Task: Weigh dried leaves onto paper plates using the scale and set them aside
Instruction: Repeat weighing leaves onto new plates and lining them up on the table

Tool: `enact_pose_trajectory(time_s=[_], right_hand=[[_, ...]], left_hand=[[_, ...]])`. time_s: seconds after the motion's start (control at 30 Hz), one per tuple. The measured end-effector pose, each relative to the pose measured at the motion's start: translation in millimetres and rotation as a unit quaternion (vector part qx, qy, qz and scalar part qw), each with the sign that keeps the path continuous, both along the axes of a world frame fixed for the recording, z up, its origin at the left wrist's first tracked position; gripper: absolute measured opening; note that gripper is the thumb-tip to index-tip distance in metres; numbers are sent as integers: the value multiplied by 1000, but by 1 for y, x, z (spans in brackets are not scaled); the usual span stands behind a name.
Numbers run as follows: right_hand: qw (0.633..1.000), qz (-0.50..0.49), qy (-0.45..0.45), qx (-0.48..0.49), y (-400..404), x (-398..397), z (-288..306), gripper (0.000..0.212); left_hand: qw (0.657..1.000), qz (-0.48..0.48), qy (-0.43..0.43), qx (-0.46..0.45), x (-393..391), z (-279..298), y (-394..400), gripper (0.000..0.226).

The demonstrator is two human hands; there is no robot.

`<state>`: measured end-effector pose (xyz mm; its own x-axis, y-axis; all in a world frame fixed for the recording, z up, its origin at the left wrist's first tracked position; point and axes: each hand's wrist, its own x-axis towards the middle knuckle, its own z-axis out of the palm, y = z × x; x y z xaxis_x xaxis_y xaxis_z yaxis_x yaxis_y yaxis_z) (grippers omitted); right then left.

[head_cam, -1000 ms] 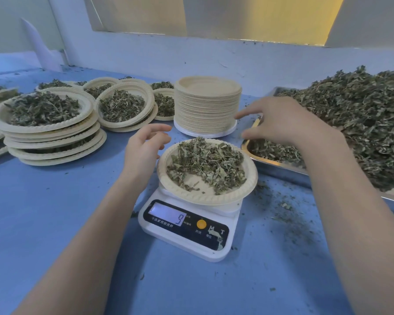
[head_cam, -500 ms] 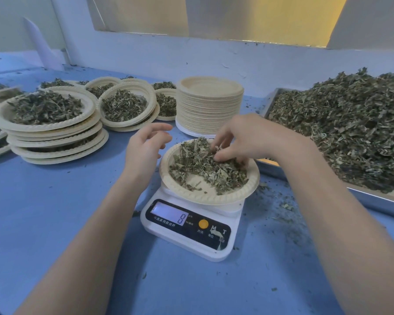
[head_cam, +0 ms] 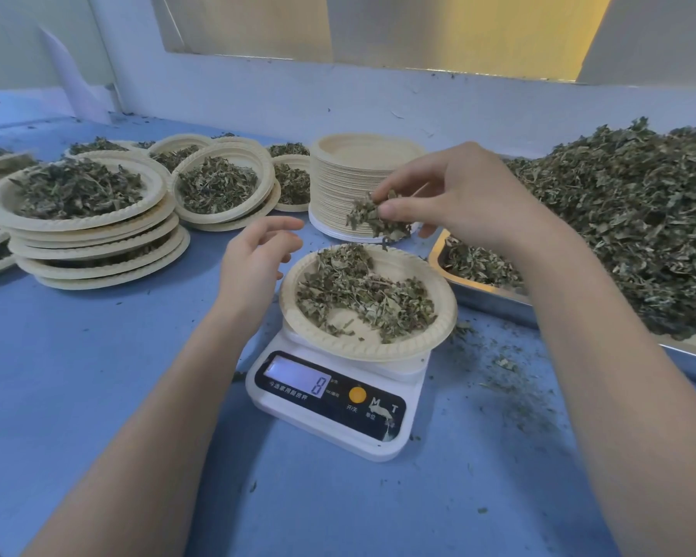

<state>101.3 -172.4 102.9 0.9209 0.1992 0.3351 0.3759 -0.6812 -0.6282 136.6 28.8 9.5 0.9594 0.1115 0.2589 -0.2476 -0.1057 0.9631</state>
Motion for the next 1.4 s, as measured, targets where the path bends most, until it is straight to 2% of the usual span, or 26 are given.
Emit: enact_pose_trajectory(time_s=[0.23,0.8,1.03,1.23,1.4], right_hand=[[1000,-17,-2,-11,-6,0,0,9],[1000,17,2,-20,-3,2,-1,9],[996,48,49,-60,-2,5,-3,16],[996,52,75,-1,1,3,-4,24],[998,39,37,26,0,1,-1,23]], left_hand=[[1000,-2,1,2,0,1,0,20],[1000,-4,7,2,-2,3,-1,19],[1000,-4,6,1,-2,4,-2,18],[1000,-2,10,0,-2,3,-2,20],[1000,1,7,0,-2,4,-2,20]])
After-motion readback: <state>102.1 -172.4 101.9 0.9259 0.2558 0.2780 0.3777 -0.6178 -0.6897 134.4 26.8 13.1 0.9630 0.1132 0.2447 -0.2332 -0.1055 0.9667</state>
